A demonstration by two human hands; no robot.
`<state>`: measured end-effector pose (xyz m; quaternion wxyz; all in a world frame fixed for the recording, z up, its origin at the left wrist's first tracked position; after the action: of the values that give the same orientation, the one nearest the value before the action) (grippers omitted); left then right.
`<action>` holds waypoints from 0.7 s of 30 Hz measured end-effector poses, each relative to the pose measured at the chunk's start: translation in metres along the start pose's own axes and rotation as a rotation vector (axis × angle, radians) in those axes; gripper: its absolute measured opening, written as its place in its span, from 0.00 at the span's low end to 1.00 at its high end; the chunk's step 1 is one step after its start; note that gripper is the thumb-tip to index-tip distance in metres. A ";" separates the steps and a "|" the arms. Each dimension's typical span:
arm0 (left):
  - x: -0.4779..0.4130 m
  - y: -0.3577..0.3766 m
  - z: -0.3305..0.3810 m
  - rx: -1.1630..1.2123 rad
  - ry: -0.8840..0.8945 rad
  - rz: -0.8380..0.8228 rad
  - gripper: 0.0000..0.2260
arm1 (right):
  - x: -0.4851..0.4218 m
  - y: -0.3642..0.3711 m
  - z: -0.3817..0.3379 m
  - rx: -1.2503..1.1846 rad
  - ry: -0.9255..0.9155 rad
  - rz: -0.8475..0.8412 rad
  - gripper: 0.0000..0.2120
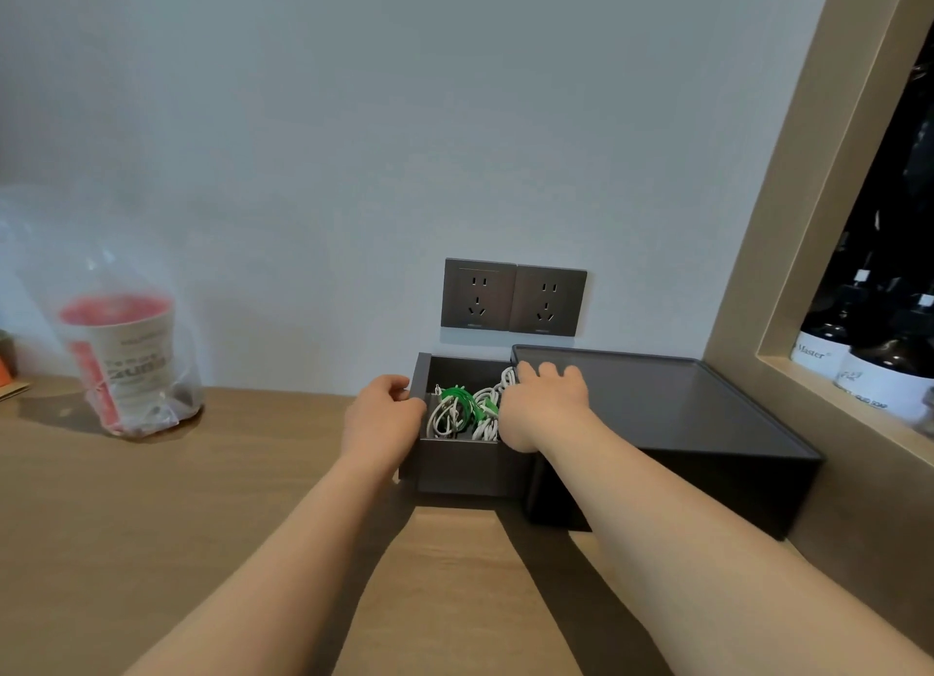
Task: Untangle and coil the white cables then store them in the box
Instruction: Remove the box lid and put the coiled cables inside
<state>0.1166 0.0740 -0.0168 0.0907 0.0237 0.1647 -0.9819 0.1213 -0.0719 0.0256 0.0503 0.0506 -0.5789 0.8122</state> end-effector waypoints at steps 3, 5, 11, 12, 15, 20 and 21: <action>0.000 0.003 -0.004 0.085 -0.019 0.006 0.16 | -0.008 -0.002 -0.004 0.061 0.013 -0.002 0.23; 0.000 0.004 -0.008 0.131 -0.020 -0.008 0.16 | -0.014 -0.001 -0.005 0.113 0.035 -0.026 0.24; -0.009 0.004 -0.011 0.193 -0.019 -0.051 0.17 | -0.022 0.002 -0.007 0.013 0.039 0.066 0.23; -0.011 0.004 -0.011 0.198 -0.022 -0.050 0.17 | -0.022 0.002 -0.007 -0.017 0.038 0.074 0.23; -0.012 0.004 -0.011 0.206 -0.023 -0.051 0.16 | -0.020 0.000 -0.005 -0.065 0.042 0.053 0.20; -0.013 0.003 -0.014 0.154 0.045 -0.096 0.16 | -0.007 0.000 0.013 -0.509 -0.032 0.117 0.21; -0.013 0.004 -0.012 0.121 0.078 -0.120 0.17 | -0.002 0.003 0.016 -0.580 -0.053 0.150 0.22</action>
<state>0.1300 0.0769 -0.0287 0.0238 0.0573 0.1097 -0.9920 0.1229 -0.0882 0.0281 -0.0128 0.0122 -0.7902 0.6126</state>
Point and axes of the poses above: each hand's wrist, its own x-axis away from the middle knuckle, its own y-axis out of the palm, z = x × y, the point moved 2 cm from there along -x, towards the middle knuckle, and after that the axes turned 5 degrees about -z, right-handed, at the moved point
